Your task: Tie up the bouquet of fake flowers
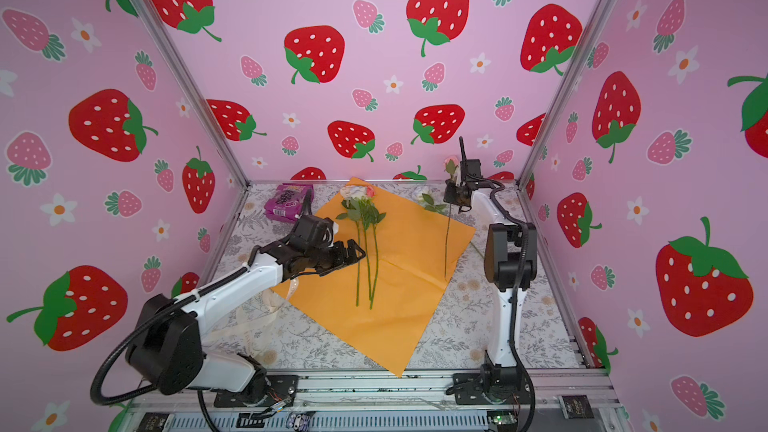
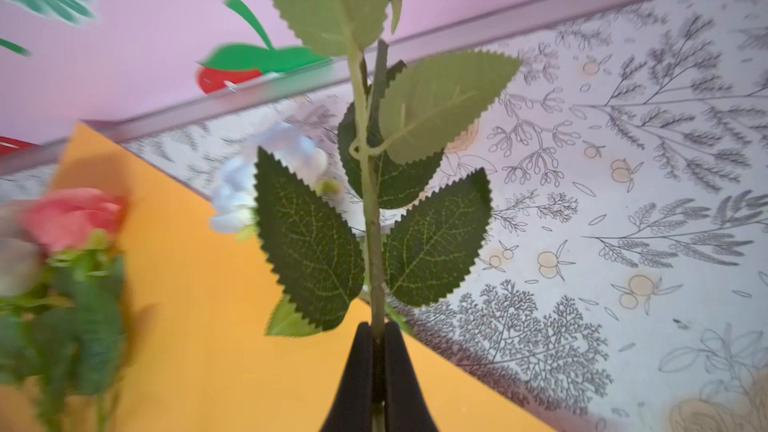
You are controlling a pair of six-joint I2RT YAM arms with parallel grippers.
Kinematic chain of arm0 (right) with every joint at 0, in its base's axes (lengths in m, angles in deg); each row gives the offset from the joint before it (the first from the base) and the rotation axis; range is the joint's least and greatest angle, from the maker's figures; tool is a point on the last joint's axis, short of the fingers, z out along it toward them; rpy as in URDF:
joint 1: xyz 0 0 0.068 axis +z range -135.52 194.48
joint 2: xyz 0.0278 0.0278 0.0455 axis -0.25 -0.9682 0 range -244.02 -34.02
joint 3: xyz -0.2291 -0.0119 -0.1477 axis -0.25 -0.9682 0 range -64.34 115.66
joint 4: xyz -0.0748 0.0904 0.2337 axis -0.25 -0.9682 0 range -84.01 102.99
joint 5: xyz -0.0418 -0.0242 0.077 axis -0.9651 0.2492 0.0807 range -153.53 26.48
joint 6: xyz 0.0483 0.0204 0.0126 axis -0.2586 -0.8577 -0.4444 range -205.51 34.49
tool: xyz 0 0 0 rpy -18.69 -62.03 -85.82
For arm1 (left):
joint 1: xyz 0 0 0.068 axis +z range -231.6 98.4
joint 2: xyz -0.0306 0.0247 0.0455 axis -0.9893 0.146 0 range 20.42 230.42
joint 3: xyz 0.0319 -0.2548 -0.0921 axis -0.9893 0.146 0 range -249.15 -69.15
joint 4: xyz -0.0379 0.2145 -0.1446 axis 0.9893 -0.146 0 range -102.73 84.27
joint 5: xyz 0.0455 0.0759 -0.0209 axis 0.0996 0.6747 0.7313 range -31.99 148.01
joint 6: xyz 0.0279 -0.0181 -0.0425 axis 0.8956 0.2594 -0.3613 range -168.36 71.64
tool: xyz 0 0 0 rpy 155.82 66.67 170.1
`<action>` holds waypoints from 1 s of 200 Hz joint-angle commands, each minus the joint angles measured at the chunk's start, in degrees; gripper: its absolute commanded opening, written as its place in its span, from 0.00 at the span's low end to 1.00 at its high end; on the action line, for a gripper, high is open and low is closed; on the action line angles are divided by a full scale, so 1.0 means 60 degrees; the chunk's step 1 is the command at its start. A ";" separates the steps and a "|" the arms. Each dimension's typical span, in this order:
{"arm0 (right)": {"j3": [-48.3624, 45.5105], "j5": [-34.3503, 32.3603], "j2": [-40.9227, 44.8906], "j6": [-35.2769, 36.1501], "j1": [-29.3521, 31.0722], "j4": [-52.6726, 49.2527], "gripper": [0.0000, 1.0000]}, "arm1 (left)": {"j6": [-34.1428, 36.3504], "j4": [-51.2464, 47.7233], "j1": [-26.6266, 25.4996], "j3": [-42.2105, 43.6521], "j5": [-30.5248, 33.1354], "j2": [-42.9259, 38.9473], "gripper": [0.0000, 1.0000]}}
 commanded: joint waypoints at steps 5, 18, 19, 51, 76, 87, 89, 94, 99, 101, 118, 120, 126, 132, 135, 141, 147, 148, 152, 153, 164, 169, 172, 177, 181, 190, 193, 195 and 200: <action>-0.1415 0.1477 0.1073 -0.1353 0.0823 0.1681 0.05 | -0.0382 -0.1020 0.1068 0.0848 0.1494 -0.1635 0.99; -0.1918 0.1543 0.1317 -0.1884 0.1488 0.2216 0.05 | -0.0399 -0.1360 0.1654 0.1238 0.1650 -0.2472 0.99; -0.1949 0.1527 0.1324 -0.1926 0.1537 0.2234 0.05 | -0.0408 -0.1391 0.1707 0.1273 0.1667 -0.2528 0.99; -0.2116 0.1491 0.1056 -0.2955 0.3285 0.3214 0.04 | -0.0402 -0.1704 0.2855 0.2055 0.1310 -0.3938 0.99; -0.1200 0.1290 0.0121 -0.3222 0.4549 0.3102 0.04 | -0.0434 -0.1791 0.3018 0.2316 0.0843 -0.4209 0.99; -0.0714 0.1161 -0.0333 -0.3372 0.4918 0.2971 0.04 | -0.0460 -0.1774 0.3021 0.2372 0.0688 -0.4210 0.99; -0.0627 0.1142 -0.0415 -0.3402 0.4975 0.2958 0.04 | -0.0460 -0.1762 0.3019 0.2376 0.0658 -0.4210 0.99; -0.0426 0.1087 -0.0602 -0.3493 0.5117 0.2916 0.04 | -0.0461 -0.1758 0.3025 0.2391 0.0591 -0.4210 0.99; -0.0210 0.1035 -0.0792 -0.3544 0.5231 0.2851 0.04 | -0.0469 -0.1758 0.3036 0.2406 0.0536 -0.4213 0.99; -0.0131 0.1011 -0.0871 -0.3548 0.5284 0.2822 0.04 | -0.0463 -0.1758 0.3045 0.2410 0.0522 -0.4211 0.99; 0.0706 0.0969 -0.1575 -0.3649 0.5579 0.2444 0.04 | -0.0382 -0.1785 0.3022 0.2393 0.0417 -0.4235 0.99; 0.0793 0.1024 -0.1667 -0.3670 0.5605 0.2416 0.04 | -0.0375 -0.1787 0.3031 0.2393 0.0411 -0.4245 0.99; 0.1007 0.1165 -0.1894 -0.3767 0.5639 0.2364 0.04 | -0.0361 -0.1802 0.3045 0.2380 0.0409 -0.4246 0.99; 0.1201 0.1192 -0.2120 -0.3849 0.5680 0.2291 0.04 | -0.0337 -0.1817 0.3048 0.2376 0.0403 -0.4261 0.99; 0.1284 0.1158 -0.2243 -0.3884 0.5702 0.2278 0.04 | -0.0317 -0.1830 0.3035 0.2378 0.0379 -0.4258 0.99; 0.1363 0.1146 -0.2383 -0.3916 0.5714 0.2278 0.04 | -0.0301 -0.1817 0.3042 0.2375 0.0367 -0.4261 0.99; 0.1412 0.1201 -0.2539 -0.3982 0.5728 0.2357 0.05 | -0.0285 -0.1803 0.3037 0.2378 0.0344 -0.4254 0.99; 0.1408 0.1217 -0.2568 -0.3993 0.5729 0.2370 0.05 | -0.0285 -0.1795 0.3042 0.2378 0.0340 -0.4254 0.99; 0.1421 0.1269 -0.2673 -0.4027 0.5725 0.2418 0.05 | -0.0285 -0.1781 0.3041 0.2378 0.0313 -0.4254 0.99; 0.1434 0.1273 -0.2686 -0.4037 0.5721 0.2422 0.05 | -0.0285 -0.1777 0.3037 0.2385 0.0310 -0.4254 0.99; 0.1654 0.1279 -0.2995 -0.3928 0.5719 0.2283 0.05 | -0.0296 -0.1704 0.3041 0.2408 0.0227 -0.4268 0.99; 0.1813 0.1300 -0.3138 -0.3864 0.5724 0.2144 0.05 | -0.0299 -0.1689 0.3036 0.2421 0.0195 -0.4268 0.99; 0.1903 0.1303 -0.3207 -0.3823 0.5718 0.2071 0.06 | -0.0299 -0.1685 0.3037 0.2423 0.0183 -0.4281 0.99; 0.2032 0.1298 -0.3330 -0.3739 0.5730 0.1998 0.06 | -0.0299 -0.1685 0.3045 0.2430 0.0175 -0.4283 0.99; 0.2140 0.1345 -0.3477 -0.3682 0.5717 0.1949 0.07 | -0.0290 -0.1685 0.3041 0.2435 0.0175 -0.4283 0.99; 0.2300 0.1354 -0.3634 -0.3578 0.5730 0.1802 0.07 | -0.0312 -0.1650 0.3042 0.2464 0.0187 -0.4272 0.99; 0.2369 0.1330 -0.3703 -0.3564 0.5720 0.1722 0.07 | -0.0314 -0.1635 0.3042 0.2476 0.0189 -0.4276 0.99; 0.2399 0.1323 -0.3737 -0.3557 0.5725 0.1679 0.08 | -0.0325 -0.1625 0.3035 0.2490 0.0182 -0.4267 0.99; 0.2474 0.1321 -0.3813 -0.3529 0.5728 0.1562 0.09 | -0.0328 -0.1564 0.3035 0.2509 0.0168 -0.4250 0.99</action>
